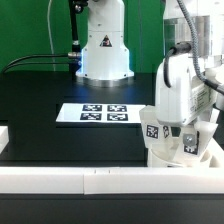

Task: Assemble stool

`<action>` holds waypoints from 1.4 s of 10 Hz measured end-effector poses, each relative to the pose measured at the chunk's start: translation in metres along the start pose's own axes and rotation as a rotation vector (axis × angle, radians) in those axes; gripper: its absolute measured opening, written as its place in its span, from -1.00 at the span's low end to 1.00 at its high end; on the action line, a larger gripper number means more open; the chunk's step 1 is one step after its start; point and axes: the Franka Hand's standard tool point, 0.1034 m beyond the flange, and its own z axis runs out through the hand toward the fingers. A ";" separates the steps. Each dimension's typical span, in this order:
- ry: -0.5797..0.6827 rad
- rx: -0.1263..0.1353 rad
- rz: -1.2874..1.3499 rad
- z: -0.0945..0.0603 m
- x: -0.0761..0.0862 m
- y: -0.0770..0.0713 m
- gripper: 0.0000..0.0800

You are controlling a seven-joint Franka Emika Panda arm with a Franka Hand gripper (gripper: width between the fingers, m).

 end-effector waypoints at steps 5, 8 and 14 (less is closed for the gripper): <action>-0.040 -0.013 -0.435 -0.026 -0.012 0.000 0.62; -0.023 0.006 -0.610 -0.025 -0.012 -0.002 0.62; 0.053 0.021 -1.514 -0.036 -0.011 -0.013 0.62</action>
Offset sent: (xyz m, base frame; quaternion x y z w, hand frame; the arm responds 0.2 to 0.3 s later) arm -0.0085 0.0209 0.0282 -0.0543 -0.0545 -0.2674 0.9605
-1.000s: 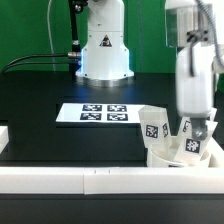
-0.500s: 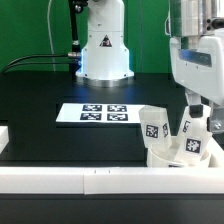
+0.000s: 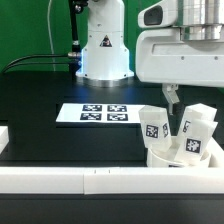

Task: Assemble stool

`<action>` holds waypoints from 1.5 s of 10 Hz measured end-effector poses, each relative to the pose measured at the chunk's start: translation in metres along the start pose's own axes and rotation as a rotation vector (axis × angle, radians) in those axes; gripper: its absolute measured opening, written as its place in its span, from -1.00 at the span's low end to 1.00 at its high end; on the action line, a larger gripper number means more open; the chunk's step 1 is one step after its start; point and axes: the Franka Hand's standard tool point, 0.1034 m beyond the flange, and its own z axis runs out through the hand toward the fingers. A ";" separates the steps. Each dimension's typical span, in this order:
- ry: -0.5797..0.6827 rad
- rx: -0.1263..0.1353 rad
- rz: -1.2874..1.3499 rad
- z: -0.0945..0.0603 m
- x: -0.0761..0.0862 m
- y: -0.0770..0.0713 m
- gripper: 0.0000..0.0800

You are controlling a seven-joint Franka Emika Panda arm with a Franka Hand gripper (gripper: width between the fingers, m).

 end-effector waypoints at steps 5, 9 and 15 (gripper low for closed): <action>0.018 -0.043 -0.432 -0.003 0.009 0.004 0.62; -0.040 -0.065 -0.905 0.001 0.008 0.003 0.62; -0.211 -0.064 -1.117 -0.005 -0.003 0.003 0.62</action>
Offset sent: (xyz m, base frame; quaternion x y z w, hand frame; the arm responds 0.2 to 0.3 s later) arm 0.0000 0.0000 0.0000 0.0000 0.0000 -0.1938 0.9810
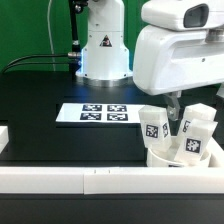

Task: Assemble stool

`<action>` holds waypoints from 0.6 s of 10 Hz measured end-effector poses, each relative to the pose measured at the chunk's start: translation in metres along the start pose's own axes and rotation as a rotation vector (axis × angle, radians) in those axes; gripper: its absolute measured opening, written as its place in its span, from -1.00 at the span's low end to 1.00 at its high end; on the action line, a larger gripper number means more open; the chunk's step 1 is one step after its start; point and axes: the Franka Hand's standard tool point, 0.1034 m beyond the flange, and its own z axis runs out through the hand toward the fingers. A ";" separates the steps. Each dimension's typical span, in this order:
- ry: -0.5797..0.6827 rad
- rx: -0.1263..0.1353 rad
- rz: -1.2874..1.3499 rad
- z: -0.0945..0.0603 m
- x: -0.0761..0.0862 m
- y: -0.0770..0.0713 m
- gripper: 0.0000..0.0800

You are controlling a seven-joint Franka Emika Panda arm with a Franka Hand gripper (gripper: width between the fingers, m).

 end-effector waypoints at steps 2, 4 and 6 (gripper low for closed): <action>0.004 -0.033 -0.145 0.001 0.002 -0.003 0.62; -0.003 -0.050 -0.167 0.003 0.000 0.001 0.62; -0.020 -0.101 -0.320 0.021 0.004 -0.014 0.62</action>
Offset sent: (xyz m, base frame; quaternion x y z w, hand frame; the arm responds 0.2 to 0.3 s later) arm 0.0000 0.0000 0.0000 0.0000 0.0000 0.0000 1.0000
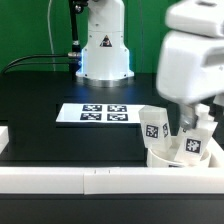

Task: Assemble stool

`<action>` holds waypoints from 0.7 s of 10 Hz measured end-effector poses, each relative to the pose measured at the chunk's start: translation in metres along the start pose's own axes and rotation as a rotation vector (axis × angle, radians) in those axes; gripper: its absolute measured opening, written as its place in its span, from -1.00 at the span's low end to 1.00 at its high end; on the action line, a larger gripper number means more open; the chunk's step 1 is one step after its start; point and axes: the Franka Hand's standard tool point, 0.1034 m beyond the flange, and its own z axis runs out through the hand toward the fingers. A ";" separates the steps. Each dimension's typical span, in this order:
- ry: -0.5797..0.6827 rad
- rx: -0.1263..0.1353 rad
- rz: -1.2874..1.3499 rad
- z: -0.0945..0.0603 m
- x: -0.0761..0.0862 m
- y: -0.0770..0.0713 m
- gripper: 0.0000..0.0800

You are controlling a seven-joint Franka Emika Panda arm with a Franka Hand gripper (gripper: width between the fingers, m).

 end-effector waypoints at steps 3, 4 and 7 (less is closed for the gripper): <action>-0.020 0.001 0.011 0.015 -0.003 0.004 0.62; -0.023 0.002 0.024 0.018 -0.005 0.006 0.62; -0.018 -0.007 0.075 0.016 -0.009 0.015 0.32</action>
Offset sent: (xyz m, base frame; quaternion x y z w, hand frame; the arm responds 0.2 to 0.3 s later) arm 0.0070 0.0022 -0.0137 -0.0057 0.0081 0.0296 0.9995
